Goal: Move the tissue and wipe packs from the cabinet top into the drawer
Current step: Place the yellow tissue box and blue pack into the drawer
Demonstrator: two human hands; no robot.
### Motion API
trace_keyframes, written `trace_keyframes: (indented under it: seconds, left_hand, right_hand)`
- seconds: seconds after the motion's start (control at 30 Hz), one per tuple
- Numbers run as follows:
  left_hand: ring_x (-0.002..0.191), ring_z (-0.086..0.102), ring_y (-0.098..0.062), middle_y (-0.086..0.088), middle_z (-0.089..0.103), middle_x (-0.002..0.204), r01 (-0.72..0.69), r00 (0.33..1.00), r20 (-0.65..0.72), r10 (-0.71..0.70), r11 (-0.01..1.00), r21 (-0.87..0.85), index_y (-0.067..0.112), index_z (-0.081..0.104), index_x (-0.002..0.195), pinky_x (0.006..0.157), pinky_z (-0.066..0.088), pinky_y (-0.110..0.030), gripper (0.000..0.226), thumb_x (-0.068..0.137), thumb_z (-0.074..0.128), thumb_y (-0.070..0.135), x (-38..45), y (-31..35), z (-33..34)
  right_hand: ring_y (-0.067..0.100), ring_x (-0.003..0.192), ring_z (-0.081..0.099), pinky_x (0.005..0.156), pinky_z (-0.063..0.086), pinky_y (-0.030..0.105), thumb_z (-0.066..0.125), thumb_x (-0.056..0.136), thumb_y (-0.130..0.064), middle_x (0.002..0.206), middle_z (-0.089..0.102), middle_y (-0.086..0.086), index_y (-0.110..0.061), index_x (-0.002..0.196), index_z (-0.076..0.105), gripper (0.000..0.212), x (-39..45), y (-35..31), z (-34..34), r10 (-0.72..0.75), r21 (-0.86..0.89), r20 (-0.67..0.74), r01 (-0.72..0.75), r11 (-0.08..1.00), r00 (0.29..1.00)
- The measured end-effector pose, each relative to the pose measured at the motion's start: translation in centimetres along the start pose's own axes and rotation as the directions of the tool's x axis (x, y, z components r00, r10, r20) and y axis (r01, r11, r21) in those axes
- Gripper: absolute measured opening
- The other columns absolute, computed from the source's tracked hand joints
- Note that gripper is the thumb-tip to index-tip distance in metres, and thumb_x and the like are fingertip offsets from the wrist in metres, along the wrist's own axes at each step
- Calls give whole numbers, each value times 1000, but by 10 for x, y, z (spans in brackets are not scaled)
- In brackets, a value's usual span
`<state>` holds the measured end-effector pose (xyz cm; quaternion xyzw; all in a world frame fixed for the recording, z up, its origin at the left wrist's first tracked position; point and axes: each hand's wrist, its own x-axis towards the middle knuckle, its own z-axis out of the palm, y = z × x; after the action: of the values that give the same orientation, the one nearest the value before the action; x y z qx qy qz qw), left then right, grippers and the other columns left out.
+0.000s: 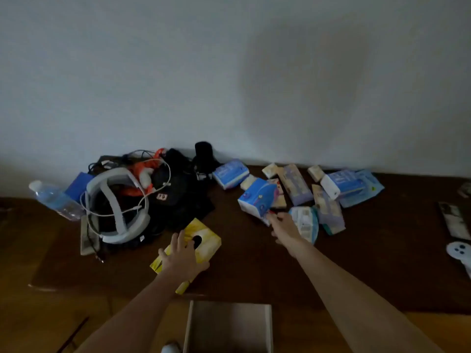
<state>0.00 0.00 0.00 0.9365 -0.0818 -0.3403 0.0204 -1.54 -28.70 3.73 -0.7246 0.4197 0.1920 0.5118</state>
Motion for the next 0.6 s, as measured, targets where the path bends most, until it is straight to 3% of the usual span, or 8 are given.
trace_keyframes:
  seconds: [0.07, 0.13, 0.27, 0.37, 0.43, 0.5, 0.6]
  left_hand:
    - [155, -17, -30, -4, -19, 168, -25, 1000, 9, 25, 1000, 6, 17, 28, 156, 118, 14, -69, 89, 89, 53, 69, 19, -2, 21]
    - [153, -23, -30, -5, -24, 167, -25, 995, -99, 29, 999, 42, 15, 35, 150, 117, 11, -71, 78, 93, 51, 65, 34, -3, 44]
    - [151, -29, -32, -8, -25, 167, -23, 952, -302, 53, 994, 103, 16, 45, 132, 116, 0, -74, 59, 96, 47, 63, 49, -5, 80]
    - [152, -26, -32, -9, -18, 169, -47, 921, -379, 87, 993, 112, 15, 48, 125, 116, -1, -73, 57, 94, 49, 64, 55, -10, 90]
    - [154, -22, -33, -11, -11, 170, -39, 896, -434, 93, 990, 132, 14, 51, 122, 116, 2, -74, 57, 93, 51, 63, 57, -11, 94]
    - [155, -16, -33, -12, -5, 170, -32, 874, -477, 93, 990, 136, 13, 53, 120, 116, 5, -74, 56, 93, 52, 62, 56, -12, 95]
    - [157, -4, -32, -11, 6, 170, -97, 837, -520, 172, 981, 168, 12, 58, 117, 117, 9, -72, 54, 91, 58, 60, 44, -13, 99]
  right_hand:
    - [33, 118, 59, 94, 55, 46, 59, 93, -59, 139, 53, 15, -17, 155, 27, 81, 34, -6, 25, 84, 207, -34, -76, 975, 996]
    - [35, 122, 54, 94, 55, 48, 64, 89, -61, 150, 43, 13, -18, 157, 21, 91, 61, -17, 48, 161, 351, -55, -132, 927, 985]
    - [29, 113, 55, 83, 57, 44, 75, 77, -65, 140, 47, 9, -14, 153, 30, 101, 108, -20, 78, 294, 512, -139, -185, 838, 945]
    - [17, 73, 49, 79, 58, 38, 77, 79, -59, 93, 49, 2, -11, 141, 48, 84, 130, -21, 89, 294, 564, -207, -132, 815, 933]
    - [15, 65, 45, 78, 57, 36, 78, 80, -52, 79, 43, 0, -10, 135, 54, 74, 135, -18, 96, 269, 577, -246, -83, 813, 931]
    - [15, 67, 51, 79, 59, 34, 81, 79, -47, 81, 49, 0, -12, 130, 56, 66, 128, -14, 99, 234, 637, -247, -25, 770, 940]
    - [18, 94, 65, 74, 61, 33, 81, 78, -42, 110, 65, 5, -14, 117, 59, 52, 100, 9, 98, 115, 790, -156, 54, 611, 981]
